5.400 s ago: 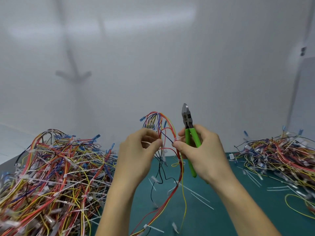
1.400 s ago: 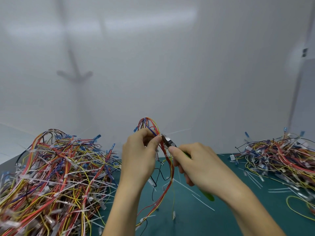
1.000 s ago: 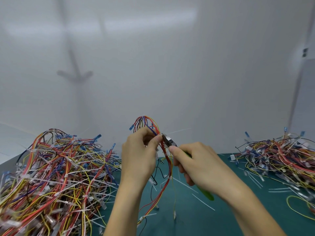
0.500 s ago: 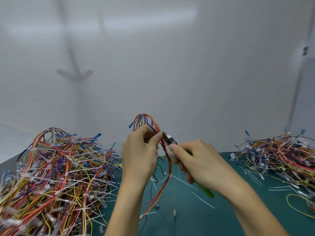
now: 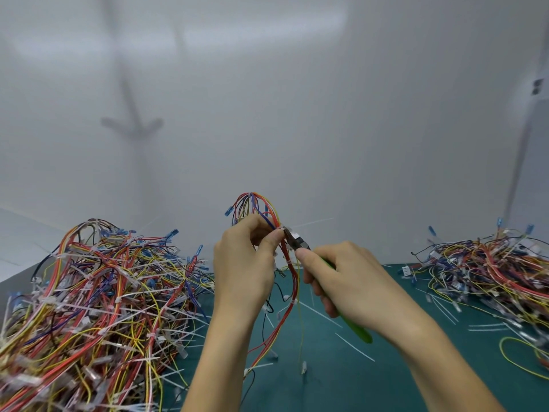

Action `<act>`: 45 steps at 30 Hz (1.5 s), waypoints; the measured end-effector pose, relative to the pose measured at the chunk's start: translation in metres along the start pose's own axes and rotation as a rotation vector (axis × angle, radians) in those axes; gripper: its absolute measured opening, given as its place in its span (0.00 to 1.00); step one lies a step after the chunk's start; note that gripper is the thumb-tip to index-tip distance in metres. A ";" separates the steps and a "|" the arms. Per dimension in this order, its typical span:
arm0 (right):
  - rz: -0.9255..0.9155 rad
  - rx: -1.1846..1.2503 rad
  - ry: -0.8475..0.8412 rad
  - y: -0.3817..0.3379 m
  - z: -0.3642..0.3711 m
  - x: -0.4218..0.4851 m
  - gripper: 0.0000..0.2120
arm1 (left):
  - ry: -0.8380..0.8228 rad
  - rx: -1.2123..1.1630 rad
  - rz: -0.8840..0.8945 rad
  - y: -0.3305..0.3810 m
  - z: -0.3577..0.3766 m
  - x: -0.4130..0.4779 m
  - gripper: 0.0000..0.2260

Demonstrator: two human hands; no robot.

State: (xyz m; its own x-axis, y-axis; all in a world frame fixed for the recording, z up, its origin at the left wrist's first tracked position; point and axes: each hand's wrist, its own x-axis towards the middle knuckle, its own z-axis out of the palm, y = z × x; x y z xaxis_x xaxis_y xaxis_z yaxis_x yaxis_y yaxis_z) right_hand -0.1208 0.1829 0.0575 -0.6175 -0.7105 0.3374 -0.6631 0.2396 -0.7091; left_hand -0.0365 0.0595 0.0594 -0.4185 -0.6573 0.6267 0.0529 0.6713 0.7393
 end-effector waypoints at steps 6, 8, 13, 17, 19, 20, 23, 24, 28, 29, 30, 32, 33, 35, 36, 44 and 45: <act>-0.008 0.018 0.001 0.000 0.001 0.000 0.25 | -0.004 0.001 0.014 -0.001 -0.001 0.000 0.06; -0.002 0.040 -0.003 0.000 0.002 -0.001 0.25 | -0.007 0.002 0.014 -0.001 -0.001 0.000 0.06; 0.062 0.246 -0.052 0.001 0.000 0.001 0.23 | -0.015 -0.012 0.004 -0.002 -0.005 0.002 0.04; 0.127 0.455 0.088 0.005 -0.008 0.005 0.22 | -0.031 -0.060 -0.045 -0.004 -0.009 0.004 0.05; 0.116 0.448 0.176 0.007 -0.010 0.006 0.19 | -0.051 -0.122 -0.069 -0.004 -0.010 0.004 0.06; 0.103 0.428 0.202 0.007 -0.011 0.006 0.17 | -0.056 -0.146 -0.077 -0.004 -0.011 0.004 0.06; 0.062 0.364 0.211 0.007 -0.013 0.004 0.13 | -0.087 -0.192 -0.086 -0.004 -0.011 0.004 0.07; 0.054 0.347 0.193 0.007 -0.013 0.004 0.13 | -0.100 -0.199 -0.090 -0.004 -0.010 0.004 0.06; 0.049 0.351 0.109 0.004 -0.010 0.002 0.13 | -0.132 -0.217 -0.104 -0.004 -0.011 0.004 0.06; 0.043 0.346 0.105 0.003 -0.009 0.002 0.12 | -0.138 -0.225 -0.107 -0.004 -0.011 0.004 0.06; 0.035 0.340 0.108 0.003 -0.008 0.002 0.12 | -0.144 -0.230 -0.110 -0.004 -0.012 0.005 0.06; 0.021 0.338 0.127 0.002 -0.006 0.002 0.12 | -0.165 -0.233 -0.112 -0.003 -0.013 0.005 0.05; 0.018 0.345 0.141 0.001 -0.004 0.003 0.11 | -0.179 -0.240 -0.112 -0.003 -0.013 0.004 0.05; 0.022 0.359 0.169 0.001 0.000 0.003 0.11 | -0.205 -0.271 -0.114 0.000 -0.013 0.003 0.05; 0.026 0.362 0.179 0.001 0.002 0.004 0.11 | -0.216 -0.290 -0.118 0.001 -0.013 0.003 0.04; 0.049 0.448 0.257 0.004 0.007 0.006 0.09 | -0.119 -0.138 -0.128 0.004 -0.013 0.001 0.06; 0.059 0.461 0.274 0.004 0.008 0.006 0.08 | -0.059 -0.042 -0.099 0.004 -0.013 0.000 0.07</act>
State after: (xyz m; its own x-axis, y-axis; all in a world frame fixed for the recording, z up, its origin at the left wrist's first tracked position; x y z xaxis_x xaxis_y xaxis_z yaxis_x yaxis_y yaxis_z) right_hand -0.1241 0.1744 0.0520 -0.7766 -0.4914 0.3941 -0.4074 -0.0855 -0.9093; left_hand -0.0243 0.0574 0.0660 -0.4763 -0.6972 0.5357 0.0465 0.5885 0.8072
